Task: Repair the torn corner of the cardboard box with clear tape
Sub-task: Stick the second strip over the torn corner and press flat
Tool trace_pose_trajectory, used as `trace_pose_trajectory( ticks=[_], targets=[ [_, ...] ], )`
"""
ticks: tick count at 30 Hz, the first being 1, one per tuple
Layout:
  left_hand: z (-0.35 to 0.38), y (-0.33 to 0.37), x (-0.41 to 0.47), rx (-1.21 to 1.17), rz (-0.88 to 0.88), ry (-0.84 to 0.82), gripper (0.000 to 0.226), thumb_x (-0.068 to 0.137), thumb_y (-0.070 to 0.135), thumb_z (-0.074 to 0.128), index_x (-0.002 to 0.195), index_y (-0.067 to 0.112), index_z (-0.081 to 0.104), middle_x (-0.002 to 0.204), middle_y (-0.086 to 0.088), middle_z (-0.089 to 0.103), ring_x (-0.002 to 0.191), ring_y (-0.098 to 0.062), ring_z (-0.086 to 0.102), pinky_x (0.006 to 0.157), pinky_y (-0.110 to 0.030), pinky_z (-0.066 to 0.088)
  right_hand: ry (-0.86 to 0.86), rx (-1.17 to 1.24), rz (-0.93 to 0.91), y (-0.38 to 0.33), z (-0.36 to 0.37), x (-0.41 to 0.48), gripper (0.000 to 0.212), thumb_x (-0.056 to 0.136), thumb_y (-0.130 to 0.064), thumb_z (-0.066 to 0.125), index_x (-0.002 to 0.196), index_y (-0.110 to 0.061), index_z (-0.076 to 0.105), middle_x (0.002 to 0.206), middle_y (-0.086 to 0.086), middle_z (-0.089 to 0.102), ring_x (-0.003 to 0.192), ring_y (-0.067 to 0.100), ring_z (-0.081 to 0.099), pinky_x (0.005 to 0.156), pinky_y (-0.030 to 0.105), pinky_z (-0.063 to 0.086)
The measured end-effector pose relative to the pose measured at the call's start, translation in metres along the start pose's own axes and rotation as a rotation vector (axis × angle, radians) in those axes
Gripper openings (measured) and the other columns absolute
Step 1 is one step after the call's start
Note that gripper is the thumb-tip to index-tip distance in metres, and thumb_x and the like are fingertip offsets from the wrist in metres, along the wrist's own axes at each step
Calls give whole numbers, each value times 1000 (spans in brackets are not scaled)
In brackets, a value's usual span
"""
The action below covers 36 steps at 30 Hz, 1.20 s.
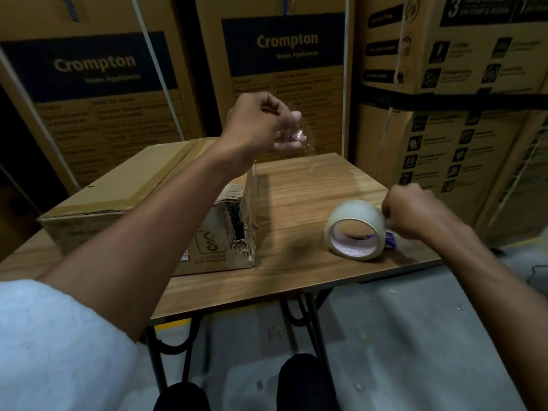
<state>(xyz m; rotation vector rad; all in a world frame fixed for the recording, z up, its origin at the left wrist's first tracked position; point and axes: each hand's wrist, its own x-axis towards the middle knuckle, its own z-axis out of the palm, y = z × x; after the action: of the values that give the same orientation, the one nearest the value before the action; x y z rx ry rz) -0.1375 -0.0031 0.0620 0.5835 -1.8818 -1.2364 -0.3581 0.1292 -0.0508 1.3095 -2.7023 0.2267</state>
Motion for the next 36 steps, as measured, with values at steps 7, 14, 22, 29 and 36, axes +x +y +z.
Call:
trace_pose_trajectory(
  ticks=[7,14,22,29,36],
  targets=[
    [1,6,-15,-23,-29,-109,13,97,4,66,109,1,60,100,-19,70,74,-19,76,64,-28,63,-18,1411,-491,-49,-42,-11,63,87,-52,61,145,-29,51,147,1,53,132,15,53,106,35,42],
    [-12,-2,-32,-48,-35,7,15,97,5,67,110,-1,61,98,-18,72,81,-27,78,67,-30,64,-356,1771,-431,-79,-28,-20,34,82,-13,77,113,-1,71,96,15,73,83,23,70,75,29,59],
    [-26,-23,-67,-142,-19,177,14,98,9,68,107,0,61,103,-21,73,91,-35,79,82,-47,65,-198,1813,-354,-103,-14,-29,19,92,-7,67,106,5,73,82,11,74,70,15,68,66,21,58],
    [-25,-47,-98,-267,-49,331,22,98,12,68,113,-2,60,106,-14,76,98,-29,78,88,-43,64,-90,1643,-396,-116,-5,-27,12,94,-5,67,100,0,76,80,10,73,66,14,63,62,22,53],
    [-24,-87,-132,-154,-84,556,14,90,19,77,102,12,78,97,-4,80,94,-19,77,82,-29,63,-47,1377,-432,-121,5,-24,7,91,-7,72,93,-7,78,78,9,75,64,15,63,59,25,51]
  ],
)
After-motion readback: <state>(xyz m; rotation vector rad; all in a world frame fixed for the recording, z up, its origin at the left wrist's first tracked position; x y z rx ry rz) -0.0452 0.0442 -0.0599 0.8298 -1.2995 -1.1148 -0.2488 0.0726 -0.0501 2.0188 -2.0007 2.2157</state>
